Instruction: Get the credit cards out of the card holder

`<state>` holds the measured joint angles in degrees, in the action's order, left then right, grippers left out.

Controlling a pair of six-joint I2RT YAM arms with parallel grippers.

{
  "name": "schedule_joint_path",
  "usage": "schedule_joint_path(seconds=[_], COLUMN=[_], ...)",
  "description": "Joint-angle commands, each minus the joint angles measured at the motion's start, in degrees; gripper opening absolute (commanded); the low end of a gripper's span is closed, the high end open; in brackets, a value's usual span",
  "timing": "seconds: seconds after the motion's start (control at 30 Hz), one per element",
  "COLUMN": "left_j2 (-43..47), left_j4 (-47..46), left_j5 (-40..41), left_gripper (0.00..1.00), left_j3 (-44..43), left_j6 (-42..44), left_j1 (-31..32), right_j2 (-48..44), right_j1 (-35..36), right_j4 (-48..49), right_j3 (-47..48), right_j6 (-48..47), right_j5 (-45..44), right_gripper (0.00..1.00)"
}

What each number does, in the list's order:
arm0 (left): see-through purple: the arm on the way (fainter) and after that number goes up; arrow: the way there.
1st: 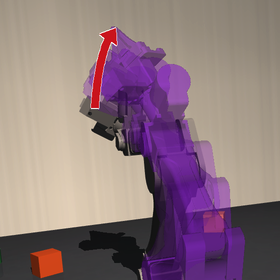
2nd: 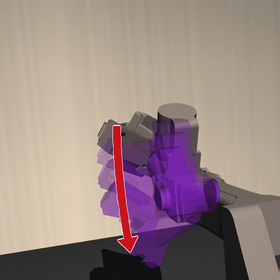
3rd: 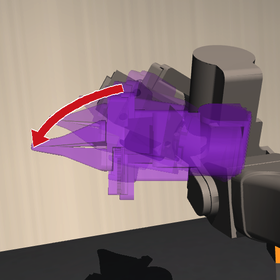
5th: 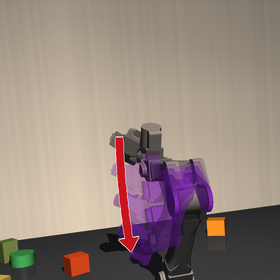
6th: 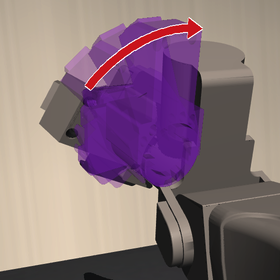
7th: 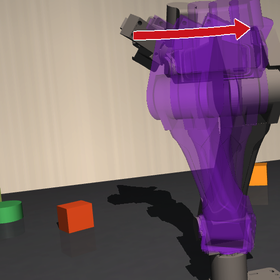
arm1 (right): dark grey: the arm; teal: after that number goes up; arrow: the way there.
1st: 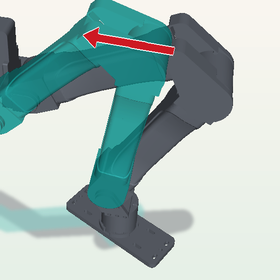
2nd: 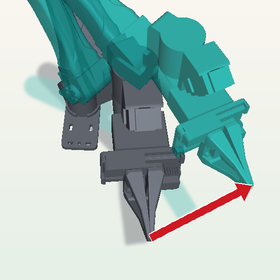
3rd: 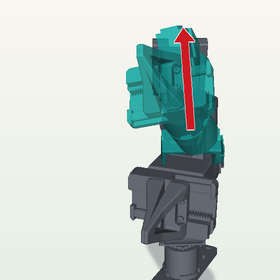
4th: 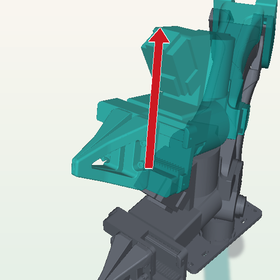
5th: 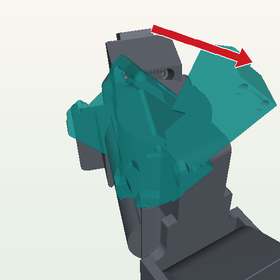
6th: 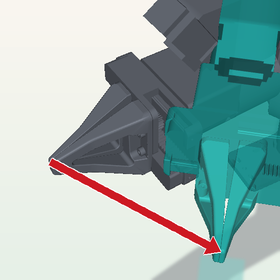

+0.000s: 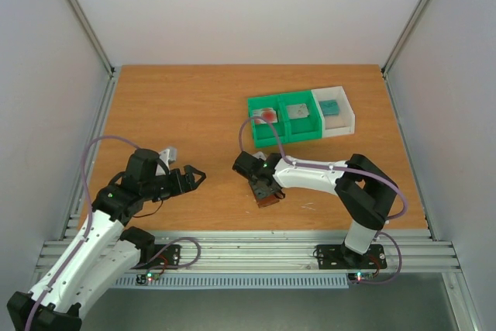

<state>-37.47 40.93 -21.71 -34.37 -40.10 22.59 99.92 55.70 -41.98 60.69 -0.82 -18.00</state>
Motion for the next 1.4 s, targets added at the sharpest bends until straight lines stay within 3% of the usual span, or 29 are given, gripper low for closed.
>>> schedule_joint_path(seconds=[0.0,0.4,0.8,0.87,1.03,1.2,1.37], left_j2=[0.54,-0.77,-3.26,-3.36,-2.52,-2.56,-2.43], left_j4=[-0.76,-1.26,-2.62,-2.73,-2.9,-3.0,-2.49], left_j5=[1.01,0.96,-0.07,-0.21,-0.37,-0.47,-0.52], left_gripper=[0.95,0.97,0.95,0.95,0.95,0.95,0.95], left_j3=[0.82,1.36,1.32,1.46,1.59,1.52,1.24], left_j6=[-0.07,0.56,0.3,0.28,0.19,0.4,0.71], left_j1=[0.27,0.26,0.26,0.26,0.26,0.26,0.26], right_j2=[1.36,0.19,-4.67,-5.24,-3.56,-1.92,-0.31], right_j1=[-0.07,-0.07,-0.11,-0.07,-0.19,-0.42,-0.49], right_j4=[-0.1,0.3,-0.81,-0.25,-0.24,0.98,1.76], right_j3=[-1.18,-1.18,-0.43,-0.64,-0.71,-1.04,-1.84], right_j6=[3.24,4.04,2.46,1.78,-0.98,-0.49,-0.13], right_j5=[0.6,1.55,2.52,2.93,0.68,1.9,1.79], right_gripper=[0.28,0.01,0.01,0.03,0.23,0.3,0.3])
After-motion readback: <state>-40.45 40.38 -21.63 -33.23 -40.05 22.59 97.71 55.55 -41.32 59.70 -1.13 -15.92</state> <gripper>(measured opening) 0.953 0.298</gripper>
